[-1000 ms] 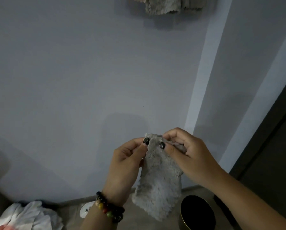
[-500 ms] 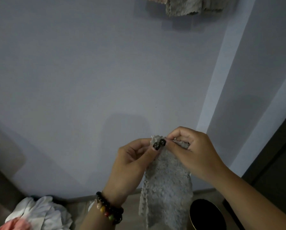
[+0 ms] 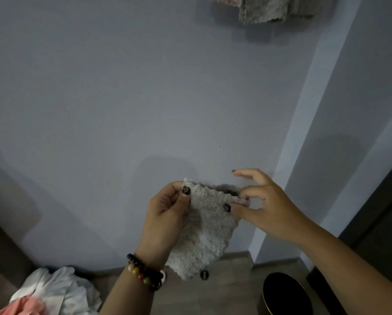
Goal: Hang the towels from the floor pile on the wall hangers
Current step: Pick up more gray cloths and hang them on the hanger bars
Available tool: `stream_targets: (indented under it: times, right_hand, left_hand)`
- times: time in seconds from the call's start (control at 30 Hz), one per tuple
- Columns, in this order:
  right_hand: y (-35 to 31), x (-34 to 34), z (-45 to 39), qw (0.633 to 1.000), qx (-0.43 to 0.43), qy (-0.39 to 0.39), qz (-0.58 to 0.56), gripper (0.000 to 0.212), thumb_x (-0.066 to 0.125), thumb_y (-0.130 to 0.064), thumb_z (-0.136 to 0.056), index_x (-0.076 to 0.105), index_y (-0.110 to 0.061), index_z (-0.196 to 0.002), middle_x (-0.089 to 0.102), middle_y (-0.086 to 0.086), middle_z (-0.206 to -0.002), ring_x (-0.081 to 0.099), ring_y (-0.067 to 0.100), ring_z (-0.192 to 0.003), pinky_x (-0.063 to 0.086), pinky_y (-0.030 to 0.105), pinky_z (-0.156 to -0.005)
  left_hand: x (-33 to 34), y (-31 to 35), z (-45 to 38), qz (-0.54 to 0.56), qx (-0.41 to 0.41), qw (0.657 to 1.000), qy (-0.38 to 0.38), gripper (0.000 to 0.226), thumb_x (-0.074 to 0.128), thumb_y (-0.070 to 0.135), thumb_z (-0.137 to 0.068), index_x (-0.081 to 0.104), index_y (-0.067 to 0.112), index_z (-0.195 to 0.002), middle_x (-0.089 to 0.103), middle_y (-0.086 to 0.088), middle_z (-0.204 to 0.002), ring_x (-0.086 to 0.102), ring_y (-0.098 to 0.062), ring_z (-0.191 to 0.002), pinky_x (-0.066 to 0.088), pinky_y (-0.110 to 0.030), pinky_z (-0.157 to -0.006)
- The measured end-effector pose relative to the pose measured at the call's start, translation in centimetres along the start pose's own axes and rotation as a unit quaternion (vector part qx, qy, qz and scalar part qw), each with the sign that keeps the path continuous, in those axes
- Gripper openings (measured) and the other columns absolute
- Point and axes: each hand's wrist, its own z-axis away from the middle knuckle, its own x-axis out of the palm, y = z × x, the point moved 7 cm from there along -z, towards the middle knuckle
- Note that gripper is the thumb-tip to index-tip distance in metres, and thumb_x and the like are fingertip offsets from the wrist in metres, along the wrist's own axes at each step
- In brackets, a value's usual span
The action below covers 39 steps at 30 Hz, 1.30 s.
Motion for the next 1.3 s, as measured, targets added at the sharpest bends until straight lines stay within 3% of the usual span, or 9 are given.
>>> stream_targets:
  times: [0.03,0.1,0.23,0.5,0.67,0.83,0.97,1.1,1.3]
  right_hand:
    - [0.0,0.1,-0.1,0.998,0.025,-0.016,-0.051,0.030,0.072,-0.043,-0.073,0.058,-0.022,-0.057,0.060,-0.017,-0.095,0.054,-0.006,-0.089,0.043,0.015,-0.075]
    - [-0.2,0.1,-0.3,0.989,0.053,-0.026,-0.138,0.028,0.075,-0.034,-0.074,0.063,-0.014,-0.060,0.047,-0.011,-0.055,0.040,0.002,-0.048,0.030,0.018,-0.048]
    - [-0.6,-1.0,-0.9,0.982,0.062,0.059,-0.167,0.014,0.081,-0.019,-0.071,0.072,-0.012,-0.079,0.040,-0.013,-0.042,0.031,0.002,-0.039,0.024,0.013,-0.043]
    - [-2.3,-1.4,-3.5,0.957,0.006,0.182,-0.225,0.035,0.082,-0.012,-0.072,0.063,-0.025,-0.098,0.054,-0.016,-0.073,0.045,-0.002,-0.062,0.038,0.010,-0.061]
    - [-4.2,-0.9,-6.0,0.944,-0.015,0.214,-0.250,0.032,0.080,-0.009,-0.073,0.067,-0.024,-0.098,0.070,-0.005,-0.095,0.067,0.010,-0.089,0.052,0.022,-0.079]
    - [-5.3,-0.6,-9.0,0.902,-0.005,0.234,-0.363,0.036,0.078,-0.015,-0.070,0.065,-0.016,-0.104,0.074,0.004,-0.093,0.071,0.022,-0.088,0.058,0.035,-0.079]
    - [-5.5,3.1,-11.2,0.885,0.033,0.141,-0.442,0.030,0.068,-0.026,-0.077,0.069,-0.010,-0.103,0.075,0.009,-0.096,0.071,0.029,-0.092,0.057,0.041,-0.079]
    - [-5.6,4.1,-12.7,0.903,0.010,0.228,-0.365,0.036,0.061,-0.038,-0.089,0.067,-0.003,-0.091,0.069,0.022,-0.087,0.067,0.040,-0.084,0.055,0.050,-0.071]
    - [-8.6,2.1,-16.2,0.916,-0.065,0.295,-0.266,0.066,0.049,-0.062,-0.086,0.054,0.004,-0.085,0.054,0.033,-0.080,0.053,0.047,-0.071,0.040,0.036,-0.060]
  left_hand:
    - [-0.3,-0.1,-0.1,0.009,-0.009,1.000,-0.004,0.022,0.045,0.004,-0.099,0.065,0.002,-0.092,0.071,-0.011,-0.084,0.067,-0.023,-0.079,0.055,-0.031,-0.068]
    - [-0.9,-0.3,-0.5,0.023,-0.024,0.999,-0.017,0.020,0.045,0.004,-0.099,0.063,-0.001,-0.091,0.067,-0.014,-0.084,0.063,-0.025,-0.078,0.051,-0.031,-0.068]
    - [-2.0,0.1,-1.3,0.000,-0.010,0.999,-0.038,0.022,0.045,0.009,-0.100,0.058,-0.007,-0.093,0.059,-0.017,-0.083,0.053,-0.024,-0.077,0.045,-0.034,-0.072]
    - [-3.4,1.7,-2.4,0.006,0.019,0.999,0.033,0.024,0.038,0.005,-0.101,0.056,0.008,-0.086,0.058,0.003,-0.066,0.051,-0.011,-0.062,0.043,-0.025,-0.061]
    - [-3.5,4.6,-4.1,-0.054,0.075,0.994,0.061,0.019,0.067,0.025,-0.086,0.058,0.018,-0.101,0.068,0.009,-0.079,0.064,-0.009,-0.070,0.054,-0.025,-0.060]
    - [-4.3,8.6,-7.3,-0.130,0.142,0.979,0.059,0.008,0.069,0.016,-0.088,0.070,0.016,-0.080,0.068,-0.004,-0.073,0.060,-0.011,-0.067,0.051,-0.036,-0.064]
    - [-5.0,11.1,-9.6,-0.104,0.175,0.978,0.040,0.012,0.069,0.016,-0.088,0.067,0.007,-0.080,0.062,-0.011,-0.070,0.053,-0.017,-0.064,0.046,-0.036,-0.060]
    - [-6.2,12.7,-11.8,-0.159,0.219,0.962,0.029,0.016,0.069,0.019,-0.088,0.066,0.008,-0.078,0.062,-0.007,-0.066,0.052,-0.015,-0.060,0.044,-0.034,-0.055]
    - [-6.6,15.7,-15.1,-0.213,0.295,0.929,0.064,0.015,0.063,0.018,-0.093,0.063,0.016,-0.079,0.060,0.000,-0.063,0.050,-0.009,-0.052,0.042,-0.029,-0.049]
